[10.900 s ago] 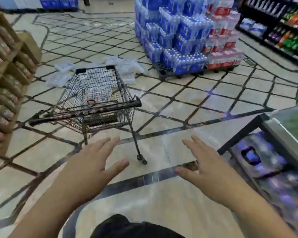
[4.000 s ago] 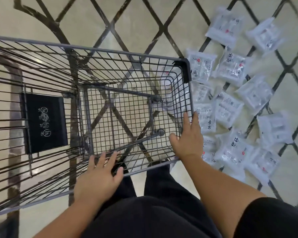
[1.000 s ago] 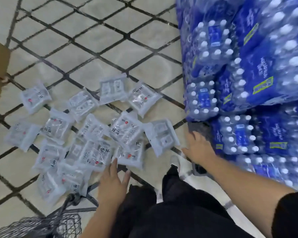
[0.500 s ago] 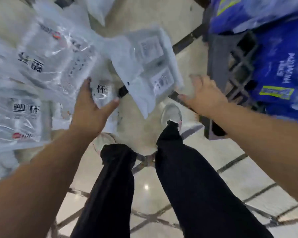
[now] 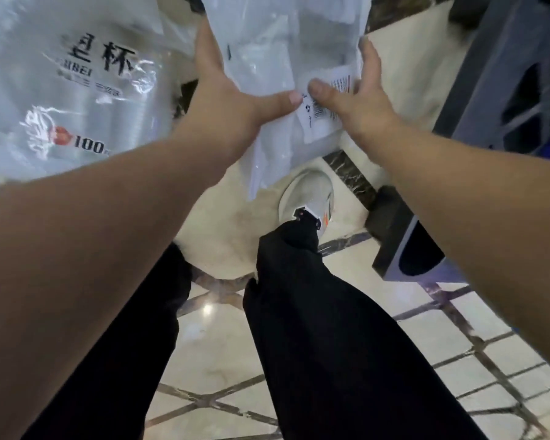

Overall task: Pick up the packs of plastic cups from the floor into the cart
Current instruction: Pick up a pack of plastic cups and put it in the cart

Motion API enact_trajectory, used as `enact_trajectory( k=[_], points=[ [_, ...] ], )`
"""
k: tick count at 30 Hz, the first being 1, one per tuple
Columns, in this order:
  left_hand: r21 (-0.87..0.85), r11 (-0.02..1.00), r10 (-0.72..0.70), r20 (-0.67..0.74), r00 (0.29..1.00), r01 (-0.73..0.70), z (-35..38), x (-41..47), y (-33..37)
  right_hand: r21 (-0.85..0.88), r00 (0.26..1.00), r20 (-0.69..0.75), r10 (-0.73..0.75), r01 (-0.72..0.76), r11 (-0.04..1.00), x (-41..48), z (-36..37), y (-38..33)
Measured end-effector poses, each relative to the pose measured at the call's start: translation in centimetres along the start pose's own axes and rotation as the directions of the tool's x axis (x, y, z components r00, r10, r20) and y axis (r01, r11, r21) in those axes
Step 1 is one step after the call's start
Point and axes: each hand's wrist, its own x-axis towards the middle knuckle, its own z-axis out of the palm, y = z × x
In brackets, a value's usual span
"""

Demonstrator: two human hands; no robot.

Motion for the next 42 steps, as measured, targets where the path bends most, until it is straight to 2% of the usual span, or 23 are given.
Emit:
enact_trajectory(
  k=[3,7,13,19,22,28,31,37,42],
  points=[
    [0.036,0.999,0.002,-0.012,1.000,-0.002,-0.8,-4.1,2.2,0.021,0.999,-0.025,0.021,-0.021,1.000,-5.0,-0.6,-0.8],
    [0.040,0.999,0.015,0.049,0.999,-0.017,-2.6,-12.1,7.9,0.001,0.999,-0.045,0.004,-0.004,1.000,-15.0,-2.5,-4.7],
    [0.002,0.999,-0.043,0.090,0.995,0.043,-7.3,-28.8,22.3,-0.145,0.999,0.023,-0.049,0.052,0.988,-33.4,-6.2,-18.8],
    [-0.102,0.992,0.063,-0.128,0.990,-0.076,-10.6,-47.9,35.9,-0.343,0.947,0.171,-0.273,0.317,0.884,-50.9,-9.6,-33.4],
    [-0.180,0.975,0.090,-0.231,0.969,-0.133,-12.0,-55.8,38.8,-0.432,0.882,0.253,-0.397,0.470,0.769,-58.0,-10.2,-37.7],
    [-0.334,0.916,0.072,-0.406,0.911,-0.221,-12.8,-68.1,36.9,-0.566,0.793,0.431,-0.430,0.609,0.556,-68.5,-8.5,-40.3],
    [-0.403,0.863,0.079,-0.488,0.869,-0.304,-14.2,-74.4,34.3,-0.601,0.698,0.528,-0.484,0.710,0.367,-73.6,-5.2,-41.0],
    [-0.499,0.737,0.045,-0.636,0.770,-0.456,-19.5,-85.2,25.5,-0.586,0.593,0.669,-0.448,0.792,0.174,-82.6,5.9,-38.9],
    [-0.538,0.654,-0.049,-0.731,0.681,-0.531,-25.4,-94.3,14.2,-0.563,0.527,0.771,-0.358,0.826,0.006,-91.1,17.5,-32.6]
  ],
)
